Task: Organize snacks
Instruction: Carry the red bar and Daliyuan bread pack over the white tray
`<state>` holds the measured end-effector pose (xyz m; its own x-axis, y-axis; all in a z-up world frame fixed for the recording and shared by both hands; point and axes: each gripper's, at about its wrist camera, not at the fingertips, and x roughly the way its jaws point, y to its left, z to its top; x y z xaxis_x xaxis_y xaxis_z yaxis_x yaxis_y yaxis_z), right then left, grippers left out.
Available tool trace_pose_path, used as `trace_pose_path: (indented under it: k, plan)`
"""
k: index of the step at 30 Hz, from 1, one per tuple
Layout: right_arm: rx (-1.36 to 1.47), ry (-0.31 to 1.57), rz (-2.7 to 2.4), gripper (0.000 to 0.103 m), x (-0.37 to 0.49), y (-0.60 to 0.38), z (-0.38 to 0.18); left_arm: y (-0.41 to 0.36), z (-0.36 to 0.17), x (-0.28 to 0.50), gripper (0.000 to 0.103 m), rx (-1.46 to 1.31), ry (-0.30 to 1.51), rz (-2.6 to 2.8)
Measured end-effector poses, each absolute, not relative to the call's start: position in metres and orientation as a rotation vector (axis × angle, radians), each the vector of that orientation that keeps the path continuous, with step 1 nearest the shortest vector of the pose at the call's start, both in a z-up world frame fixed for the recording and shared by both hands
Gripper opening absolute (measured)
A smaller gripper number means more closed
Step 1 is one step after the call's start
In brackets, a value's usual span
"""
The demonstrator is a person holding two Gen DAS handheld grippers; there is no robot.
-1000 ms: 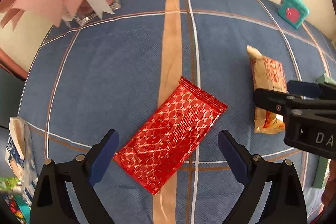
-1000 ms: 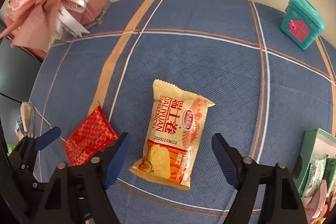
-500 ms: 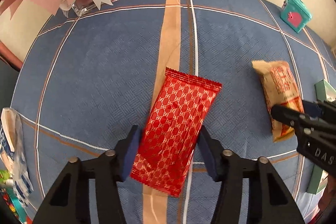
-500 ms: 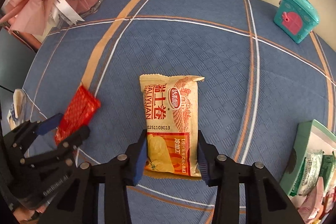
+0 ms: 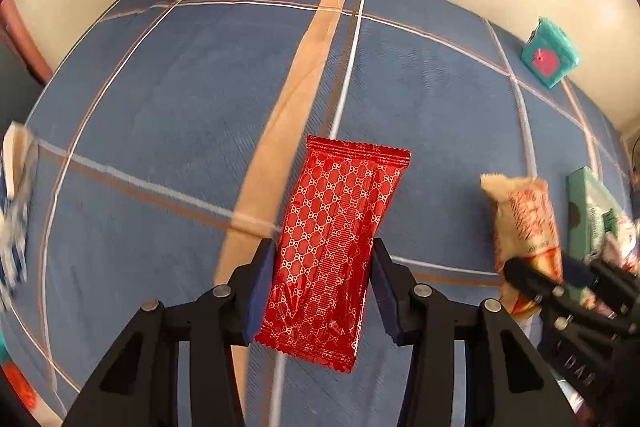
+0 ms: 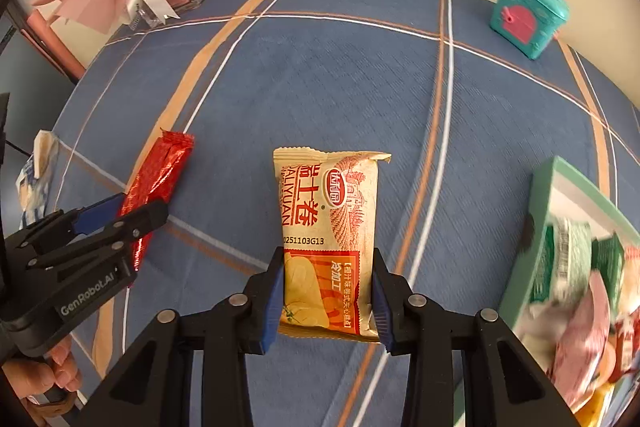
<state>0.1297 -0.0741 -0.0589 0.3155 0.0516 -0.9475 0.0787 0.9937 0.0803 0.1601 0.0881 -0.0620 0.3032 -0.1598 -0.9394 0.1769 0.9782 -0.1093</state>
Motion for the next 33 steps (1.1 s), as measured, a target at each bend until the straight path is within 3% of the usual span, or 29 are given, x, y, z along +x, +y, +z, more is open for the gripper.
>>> trace_pose_path:
  k: [22, 33]
  plan:
    - [0.237, 1.092, -0.096, 0.040, 0.015, -0.151, 0.018, 0.002, 0.021, 0.076, 0.048, -0.166, 1.164, -0.270]
    - [0.315, 1.119, -0.079, 0.040, 0.001, -0.181, 0.010, -0.005, 0.008, 0.055, 0.048, -0.229, 1.201, -0.143]
